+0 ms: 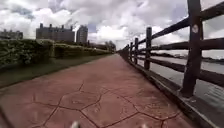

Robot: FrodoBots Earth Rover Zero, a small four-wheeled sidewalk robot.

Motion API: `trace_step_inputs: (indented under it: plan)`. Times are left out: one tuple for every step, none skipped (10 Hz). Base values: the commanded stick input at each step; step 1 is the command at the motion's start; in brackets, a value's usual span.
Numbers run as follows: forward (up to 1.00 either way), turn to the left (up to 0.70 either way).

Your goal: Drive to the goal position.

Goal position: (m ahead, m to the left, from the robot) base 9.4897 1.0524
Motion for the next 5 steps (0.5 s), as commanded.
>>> trace_step_inputs:
  plan:
    - [0.7, 0.0]
    - [0.7, 0.0]
    - [0.7, -0.23]
    - [0.7, 0.0]
    - [0.7, 0.0]
